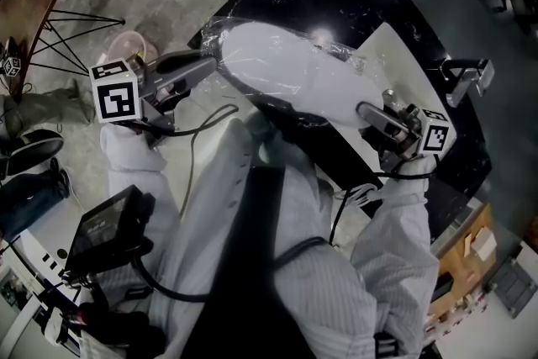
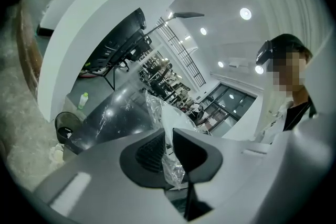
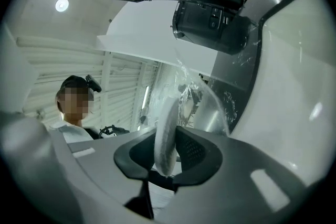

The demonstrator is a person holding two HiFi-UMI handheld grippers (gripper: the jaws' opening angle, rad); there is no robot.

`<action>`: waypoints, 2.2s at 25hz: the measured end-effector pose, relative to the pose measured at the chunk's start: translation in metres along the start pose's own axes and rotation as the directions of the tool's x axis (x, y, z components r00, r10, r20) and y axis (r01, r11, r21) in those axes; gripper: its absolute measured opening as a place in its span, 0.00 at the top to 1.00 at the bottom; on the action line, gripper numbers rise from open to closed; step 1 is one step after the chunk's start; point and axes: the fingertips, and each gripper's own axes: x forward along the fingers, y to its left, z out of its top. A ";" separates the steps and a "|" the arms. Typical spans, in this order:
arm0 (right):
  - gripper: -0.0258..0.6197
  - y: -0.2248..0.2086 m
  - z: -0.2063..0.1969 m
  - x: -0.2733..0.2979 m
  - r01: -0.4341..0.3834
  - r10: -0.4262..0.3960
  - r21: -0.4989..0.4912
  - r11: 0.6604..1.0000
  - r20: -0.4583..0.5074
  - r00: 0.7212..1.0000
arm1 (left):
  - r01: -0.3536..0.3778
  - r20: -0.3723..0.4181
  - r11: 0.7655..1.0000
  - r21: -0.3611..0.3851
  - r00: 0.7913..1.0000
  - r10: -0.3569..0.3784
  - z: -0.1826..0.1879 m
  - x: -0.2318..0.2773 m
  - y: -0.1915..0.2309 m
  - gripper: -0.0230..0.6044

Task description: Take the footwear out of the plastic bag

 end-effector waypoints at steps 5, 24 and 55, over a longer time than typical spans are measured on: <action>0.82 0.002 0.005 -0.029 0.048 -0.047 -0.015 0.999 0.049 0.998 | -0.063 0.029 0.998 0.004 0.998 0.063 0.005 -0.012 0.010 0.94; 0.82 0.024 0.022 -0.147 0.510 -0.429 -0.118 0.852 0.399 0.810 | -0.421 0.213 0.907 0.015 0.888 0.409 0.032 -0.063 0.047 0.95; 0.83 0.047 0.059 -0.034 0.898 -0.541 -0.258 0.356 0.727 0.423 | -0.625 0.482 0.752 0.211 0.736 0.476 0.063 0.020 -0.015 0.95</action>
